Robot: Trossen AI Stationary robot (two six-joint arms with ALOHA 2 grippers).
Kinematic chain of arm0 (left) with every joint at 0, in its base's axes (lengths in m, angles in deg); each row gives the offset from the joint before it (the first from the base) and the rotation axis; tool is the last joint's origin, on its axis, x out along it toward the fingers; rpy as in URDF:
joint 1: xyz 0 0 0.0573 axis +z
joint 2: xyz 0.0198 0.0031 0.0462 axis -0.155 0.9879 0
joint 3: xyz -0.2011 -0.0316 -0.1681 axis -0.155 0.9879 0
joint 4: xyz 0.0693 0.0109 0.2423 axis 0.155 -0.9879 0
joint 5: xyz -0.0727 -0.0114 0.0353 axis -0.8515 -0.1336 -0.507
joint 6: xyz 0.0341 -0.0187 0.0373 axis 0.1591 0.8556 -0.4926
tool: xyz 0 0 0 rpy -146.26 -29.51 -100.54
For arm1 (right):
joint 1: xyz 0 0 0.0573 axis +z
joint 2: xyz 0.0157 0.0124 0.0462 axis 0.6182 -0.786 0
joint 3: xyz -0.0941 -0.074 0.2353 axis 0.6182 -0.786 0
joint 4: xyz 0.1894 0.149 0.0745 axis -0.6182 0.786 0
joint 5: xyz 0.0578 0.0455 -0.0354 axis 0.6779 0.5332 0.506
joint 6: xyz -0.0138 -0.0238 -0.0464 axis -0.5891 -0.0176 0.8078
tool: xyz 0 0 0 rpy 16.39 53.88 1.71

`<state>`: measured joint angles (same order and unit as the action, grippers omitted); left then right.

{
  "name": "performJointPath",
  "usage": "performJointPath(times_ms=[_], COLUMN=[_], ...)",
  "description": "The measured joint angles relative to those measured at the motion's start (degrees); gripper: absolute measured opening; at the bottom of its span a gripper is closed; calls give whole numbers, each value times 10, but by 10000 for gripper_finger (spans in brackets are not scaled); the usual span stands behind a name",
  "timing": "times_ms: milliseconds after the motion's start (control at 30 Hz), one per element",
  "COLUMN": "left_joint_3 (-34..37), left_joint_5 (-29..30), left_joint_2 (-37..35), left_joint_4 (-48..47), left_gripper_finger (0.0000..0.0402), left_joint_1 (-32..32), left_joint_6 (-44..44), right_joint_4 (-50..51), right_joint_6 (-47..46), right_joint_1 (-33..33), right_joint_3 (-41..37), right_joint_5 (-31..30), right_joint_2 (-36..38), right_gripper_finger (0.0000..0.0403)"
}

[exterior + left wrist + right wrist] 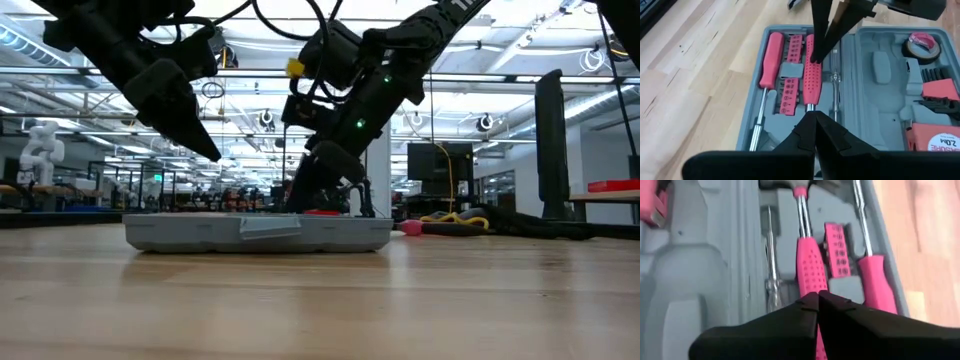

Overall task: Prefit tool cases
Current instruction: Remove the pink hammer from the gray prefit tool case

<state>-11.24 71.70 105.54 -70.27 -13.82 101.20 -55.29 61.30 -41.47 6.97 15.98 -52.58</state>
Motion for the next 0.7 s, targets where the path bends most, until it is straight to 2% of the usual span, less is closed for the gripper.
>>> performJointPath(times_ms=[167,433,567,700], left_joint_3=[0,-1,-29,-62], left_joint_5=[0,2,33,54], left_joint_2=[0,-3,-43,-100], left_joint_4=[0,-87,-84,-84], left_gripper_finger=[8,8,8,8], left_joint_1=[0,7,6,2], left_joint_6=[1,44,55,30], right_joint_4=[-53,-136,-201,-203], right_joint_6=[7,4,-22,-66], right_joint_1=[0,-1,-8,-25], right_joint_3=[0,1,5,55], right_joint_5=[3,4,41,80], right_joint_2=[-1,0,-6,-48], right_gripper_finger=[5,70,100,113])
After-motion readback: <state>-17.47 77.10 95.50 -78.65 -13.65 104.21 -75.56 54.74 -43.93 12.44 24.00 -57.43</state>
